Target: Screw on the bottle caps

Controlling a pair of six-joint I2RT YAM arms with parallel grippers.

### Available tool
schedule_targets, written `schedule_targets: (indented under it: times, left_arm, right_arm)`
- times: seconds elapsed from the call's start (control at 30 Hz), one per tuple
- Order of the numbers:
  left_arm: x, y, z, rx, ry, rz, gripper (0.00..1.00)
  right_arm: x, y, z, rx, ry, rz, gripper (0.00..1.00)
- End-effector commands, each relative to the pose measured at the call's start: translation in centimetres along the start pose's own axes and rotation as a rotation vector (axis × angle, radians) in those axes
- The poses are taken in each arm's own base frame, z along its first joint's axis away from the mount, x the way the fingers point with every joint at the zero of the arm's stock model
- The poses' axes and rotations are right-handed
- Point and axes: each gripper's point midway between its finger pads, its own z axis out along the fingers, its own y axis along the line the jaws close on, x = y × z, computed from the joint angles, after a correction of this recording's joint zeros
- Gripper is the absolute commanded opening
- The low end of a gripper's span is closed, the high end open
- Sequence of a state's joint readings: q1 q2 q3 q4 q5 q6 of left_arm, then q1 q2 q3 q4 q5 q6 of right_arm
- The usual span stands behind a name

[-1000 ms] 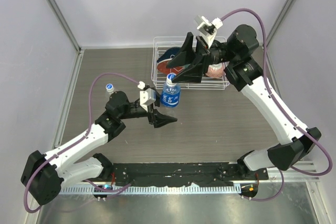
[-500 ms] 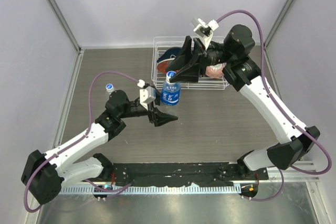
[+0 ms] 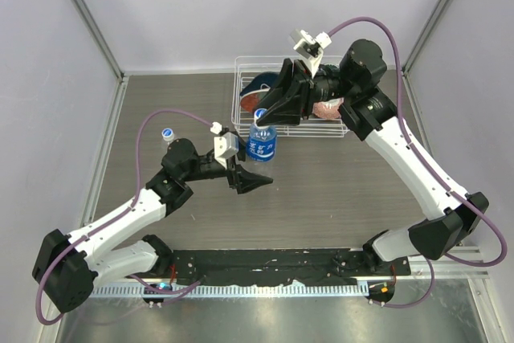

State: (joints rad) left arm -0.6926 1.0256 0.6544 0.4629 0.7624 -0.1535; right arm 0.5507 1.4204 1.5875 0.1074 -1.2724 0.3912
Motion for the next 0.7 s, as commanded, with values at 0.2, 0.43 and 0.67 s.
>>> schedule_targets:
  times: [0.2, 0.43, 0.67]
  left_arm:
    - [-3.6, 1.1, 0.0, -0.071, -0.094, 0.049, 0.0]
    - [-4.8, 2.8, -0.1, -0.156, -0.121, 0.064, 0.0]
    - [-6.2, 5.2, -0.8, -0.298, -0.187, 0.093, 0.0]
  right_arm:
    - [2.0, -2.2, -0.3, 0.143, 0.054, 0.019, 0.01]
    - [5.2, -6.4, -2.0, 0.457, 0.151, 0.055, 0.01]
    - [6.0, -8.4, -1.9, 0.77, 0.149, 0.039, 0.01]
